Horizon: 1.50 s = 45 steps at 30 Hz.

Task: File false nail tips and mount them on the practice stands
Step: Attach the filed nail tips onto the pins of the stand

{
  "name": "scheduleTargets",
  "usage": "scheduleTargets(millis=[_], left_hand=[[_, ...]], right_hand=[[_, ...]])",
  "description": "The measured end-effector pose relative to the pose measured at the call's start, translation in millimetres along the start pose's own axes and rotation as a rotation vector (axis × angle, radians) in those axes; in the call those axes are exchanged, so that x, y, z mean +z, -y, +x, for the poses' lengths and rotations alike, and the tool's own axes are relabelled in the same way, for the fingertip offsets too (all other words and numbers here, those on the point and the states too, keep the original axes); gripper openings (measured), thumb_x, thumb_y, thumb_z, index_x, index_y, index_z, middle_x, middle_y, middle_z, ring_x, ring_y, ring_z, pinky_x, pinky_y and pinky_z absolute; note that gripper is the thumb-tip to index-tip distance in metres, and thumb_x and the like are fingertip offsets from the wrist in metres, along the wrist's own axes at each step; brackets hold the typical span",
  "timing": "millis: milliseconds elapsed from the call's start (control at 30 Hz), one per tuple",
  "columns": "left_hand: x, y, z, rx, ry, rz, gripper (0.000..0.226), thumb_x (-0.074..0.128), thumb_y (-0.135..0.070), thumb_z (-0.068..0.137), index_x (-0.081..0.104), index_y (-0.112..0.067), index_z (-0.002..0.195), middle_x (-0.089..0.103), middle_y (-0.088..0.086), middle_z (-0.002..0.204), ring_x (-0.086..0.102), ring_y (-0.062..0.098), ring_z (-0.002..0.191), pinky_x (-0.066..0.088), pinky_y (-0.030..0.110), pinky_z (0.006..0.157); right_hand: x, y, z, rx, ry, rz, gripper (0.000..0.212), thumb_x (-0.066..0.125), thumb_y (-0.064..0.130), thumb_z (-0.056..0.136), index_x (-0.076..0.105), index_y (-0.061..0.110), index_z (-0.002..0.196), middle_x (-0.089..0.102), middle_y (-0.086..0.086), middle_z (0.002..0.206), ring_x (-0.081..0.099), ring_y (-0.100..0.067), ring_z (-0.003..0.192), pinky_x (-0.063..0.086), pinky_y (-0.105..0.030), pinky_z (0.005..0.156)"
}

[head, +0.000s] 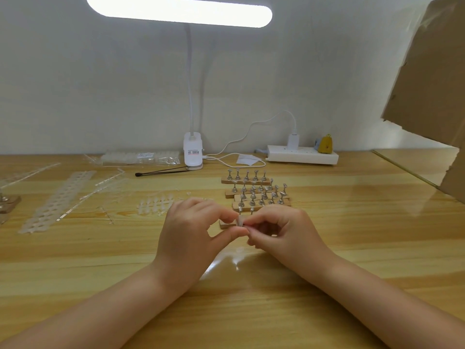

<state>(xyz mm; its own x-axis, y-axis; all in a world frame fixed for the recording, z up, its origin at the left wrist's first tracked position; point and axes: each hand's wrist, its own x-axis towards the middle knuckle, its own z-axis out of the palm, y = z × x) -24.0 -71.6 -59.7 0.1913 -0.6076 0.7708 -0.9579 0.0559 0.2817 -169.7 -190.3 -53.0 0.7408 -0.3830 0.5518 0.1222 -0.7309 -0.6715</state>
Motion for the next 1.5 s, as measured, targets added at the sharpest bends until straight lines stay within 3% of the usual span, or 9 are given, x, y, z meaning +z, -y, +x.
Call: scheduleTargets(millis=[333,467,667,867,1000,1067,1167,1233,1500], left_hand=[[-0.2,0.0,1.0,-0.087,0.09,-0.124,0.026,0.062,-0.061,0.07,0.071,-0.04,0.082,0.067,-0.025,0.076,0.059,-0.004,0.078,0.048,0.039,0.077],[-2.3,-5.7,0.8,-0.165,0.109,-0.26,0.017,0.064,-0.066,0.07,0.065,-0.058,0.084,0.062,-0.036,0.071,0.062,-0.005,0.073,0.043,0.011,0.066],[-0.9,-7.6,1.1,-0.338,0.105,-0.459,0.016,0.067,-0.049,0.076,0.074,-0.037,0.069,0.07,-0.013,0.068,0.063,0.007,0.064,0.044,0.008,0.061],[-0.2,-12.4,-1.2,-0.299,0.121,-0.377,0.014,0.067,-0.042,0.082,0.072,-0.034,0.072,0.066,-0.02,0.064,0.06,0.002,0.059,0.043,0.009,0.059],[-7.1,-6.6,4.7,-0.317,0.154,-0.338,0.034,0.054,-0.061,0.083,0.073,-0.034,0.078,0.069,-0.007,0.065,0.065,0.011,0.063,0.05,0.027,0.065],[-12.8,4.5,10.7,-0.341,0.157,-0.218,0.042,0.046,-0.062,0.087,0.073,-0.029,0.087,0.067,-0.012,0.066,0.063,0.008,0.065,0.052,0.033,0.071],[-19.6,23.6,17.8,-0.367,0.218,0.191,0.043,0.046,-0.058,0.089,0.062,-0.031,0.117,0.064,-0.018,0.104,0.057,0.009,0.1,0.043,0.034,0.092],[-20.3,30.6,17.5,-0.416,0.331,0.358,0.05,0.051,-0.059,0.087,0.053,-0.03,0.128,0.058,-0.014,0.119,0.05,0.013,0.113,0.037,0.034,0.096],[-20.7,40.8,18.6,-0.446,0.385,0.465,0.016,0.05,-0.038,0.09,0.056,-0.026,0.097,0.058,-0.012,0.092,0.052,0.017,0.09,0.039,0.031,0.079]], right_hand=[[-3.7,-3.1,1.2,-0.223,-0.006,-0.22,0.011,0.074,0.001,0.08,0.076,0.006,0.089,0.068,-0.001,0.075,0.061,-0.011,0.067,0.052,-0.026,0.06],[-7.7,-0.9,4.6,-0.233,-0.031,-0.282,0.01,0.074,0.001,0.081,0.075,0.006,0.089,0.068,-0.002,0.076,0.063,-0.013,0.068,0.053,-0.031,0.061],[-4.8,2.1,0.9,-0.298,-0.037,-0.309,0.012,0.072,0.001,0.082,0.076,0.005,0.092,0.068,-0.003,0.075,0.063,-0.017,0.066,0.052,-0.033,0.059],[-5.6,-0.6,-1.3,-0.338,-0.023,-0.356,0.011,0.073,0.0,0.081,0.075,0.003,0.091,0.066,-0.004,0.073,0.06,-0.014,0.063,0.051,-0.027,0.057],[-5.1,1.1,1.0,-0.248,-0.051,-0.33,0.01,0.073,0.002,0.081,0.073,0.008,0.088,0.066,0.003,0.074,0.06,-0.007,0.066,0.051,-0.02,0.062],[-8.2,-0.1,2.7,-0.139,-0.103,-0.262,0.009,0.072,0.003,0.082,0.072,0.011,0.087,0.066,0.006,0.074,0.062,-0.007,0.067,0.05,-0.017,0.062],[-19.4,-8.1,5.6,0.091,-0.178,-0.154,0.008,0.07,0.008,0.084,0.069,0.016,0.084,0.066,0.005,0.068,0.063,-0.005,0.065,0.05,-0.016,0.06],[-26.7,-15.9,7.8,0.233,-0.224,-0.122,0.007,0.068,0.013,0.085,0.069,0.018,0.081,0.068,0.001,0.068,0.065,-0.008,0.064,0.053,-0.025,0.062],[-30.2,-36.2,11.1,0.418,-0.151,-0.254,0.013,0.071,0.028,0.082,0.07,0.025,0.069,0.063,0.001,0.066,0.052,-0.007,0.058,0.045,-0.031,0.06]])
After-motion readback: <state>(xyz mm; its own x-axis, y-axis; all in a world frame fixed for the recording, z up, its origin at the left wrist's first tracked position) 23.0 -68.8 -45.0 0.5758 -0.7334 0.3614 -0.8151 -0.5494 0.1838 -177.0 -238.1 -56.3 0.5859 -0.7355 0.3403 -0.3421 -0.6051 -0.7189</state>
